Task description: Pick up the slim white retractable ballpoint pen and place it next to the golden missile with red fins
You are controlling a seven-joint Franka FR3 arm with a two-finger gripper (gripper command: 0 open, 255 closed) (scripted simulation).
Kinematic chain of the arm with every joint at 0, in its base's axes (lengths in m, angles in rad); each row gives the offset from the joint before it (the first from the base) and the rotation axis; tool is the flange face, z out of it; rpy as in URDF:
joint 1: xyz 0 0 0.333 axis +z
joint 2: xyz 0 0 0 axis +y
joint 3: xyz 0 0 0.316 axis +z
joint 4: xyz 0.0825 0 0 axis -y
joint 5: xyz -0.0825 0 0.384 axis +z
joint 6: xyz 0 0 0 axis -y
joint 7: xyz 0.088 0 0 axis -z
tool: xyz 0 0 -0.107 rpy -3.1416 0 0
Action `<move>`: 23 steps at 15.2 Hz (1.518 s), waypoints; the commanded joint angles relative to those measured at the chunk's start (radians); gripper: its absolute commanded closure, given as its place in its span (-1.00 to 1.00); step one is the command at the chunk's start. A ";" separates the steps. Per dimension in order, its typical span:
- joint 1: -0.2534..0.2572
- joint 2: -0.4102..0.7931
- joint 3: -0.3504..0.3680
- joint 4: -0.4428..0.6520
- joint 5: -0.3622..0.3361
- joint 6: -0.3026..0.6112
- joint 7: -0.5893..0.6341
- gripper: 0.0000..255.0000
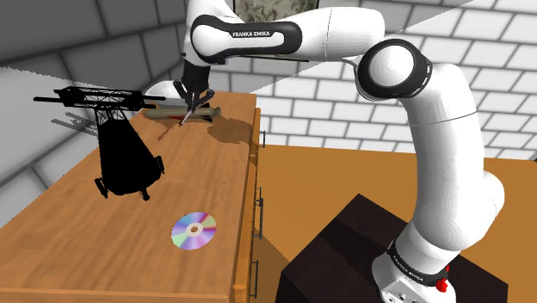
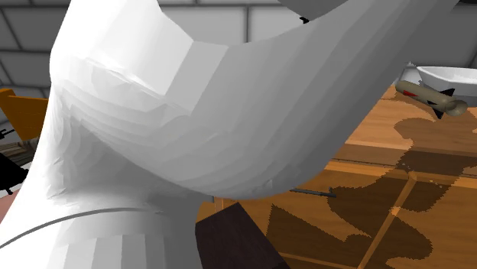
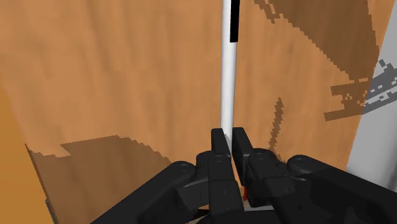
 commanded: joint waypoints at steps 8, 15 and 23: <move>-0.020 0.010 -0.008 -0.109 -0.012 0.113 0.011 1.00; -0.026 0.028 -0.019 -0.177 -0.027 0.195 0.021 1.00; -0.026 0.061 -0.037 -0.233 -0.050 0.280 0.035 1.00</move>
